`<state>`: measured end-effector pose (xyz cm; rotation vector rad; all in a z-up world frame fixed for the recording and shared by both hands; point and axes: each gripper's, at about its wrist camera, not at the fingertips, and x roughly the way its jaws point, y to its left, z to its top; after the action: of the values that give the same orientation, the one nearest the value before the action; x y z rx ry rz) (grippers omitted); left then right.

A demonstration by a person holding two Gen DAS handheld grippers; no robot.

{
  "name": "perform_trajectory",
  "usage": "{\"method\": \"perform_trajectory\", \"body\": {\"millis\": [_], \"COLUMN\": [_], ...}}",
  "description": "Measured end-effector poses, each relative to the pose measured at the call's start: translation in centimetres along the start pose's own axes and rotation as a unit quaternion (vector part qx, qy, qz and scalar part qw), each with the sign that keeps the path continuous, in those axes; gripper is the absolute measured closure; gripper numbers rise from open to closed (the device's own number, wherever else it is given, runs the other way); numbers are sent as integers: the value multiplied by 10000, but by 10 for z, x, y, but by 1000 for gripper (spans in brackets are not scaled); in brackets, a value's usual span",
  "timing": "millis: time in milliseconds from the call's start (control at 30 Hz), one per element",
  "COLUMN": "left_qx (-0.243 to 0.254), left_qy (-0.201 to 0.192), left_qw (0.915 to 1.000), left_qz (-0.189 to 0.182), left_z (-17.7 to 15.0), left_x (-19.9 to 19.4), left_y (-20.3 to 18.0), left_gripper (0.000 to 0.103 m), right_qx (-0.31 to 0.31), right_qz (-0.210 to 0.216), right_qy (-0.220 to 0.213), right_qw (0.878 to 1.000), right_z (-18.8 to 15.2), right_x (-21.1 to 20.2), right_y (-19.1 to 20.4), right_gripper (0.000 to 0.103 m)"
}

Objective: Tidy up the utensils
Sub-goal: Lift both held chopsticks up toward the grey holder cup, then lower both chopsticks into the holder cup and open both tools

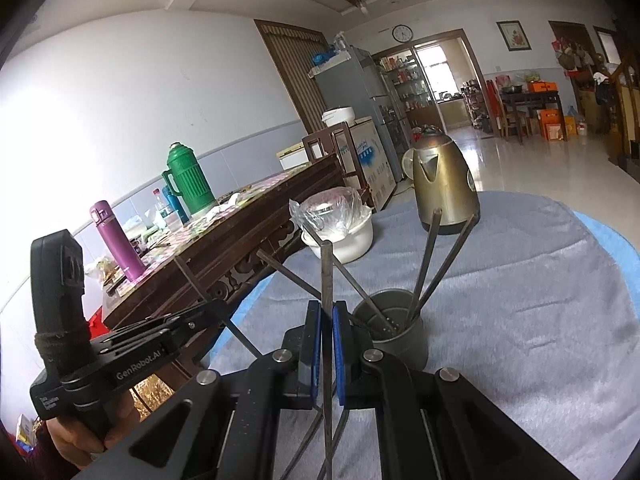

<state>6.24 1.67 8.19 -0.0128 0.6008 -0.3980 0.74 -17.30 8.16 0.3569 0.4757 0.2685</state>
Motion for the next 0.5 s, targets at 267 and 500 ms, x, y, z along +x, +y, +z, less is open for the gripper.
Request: {"method": "perform_trajectory", "body": {"millis": [267, 500], "left_qx": [80, 165], "left_qy": [-60, -168], "left_qw": [9999, 9997], "left_qz": [25, 27], "left_z": [9, 18], "left_x": [-7, -14], "left_y": [-8, -15], "left_gripper": [97, 97], "right_qx": [-119, -246], "right_qz": [-9, -42], "right_qy": [-105, -163], "right_qw": [9999, 9996], "right_z": [12, 25], "right_x": [-8, -14], "right_y": [5, 10], "right_gripper": [97, 97]}}
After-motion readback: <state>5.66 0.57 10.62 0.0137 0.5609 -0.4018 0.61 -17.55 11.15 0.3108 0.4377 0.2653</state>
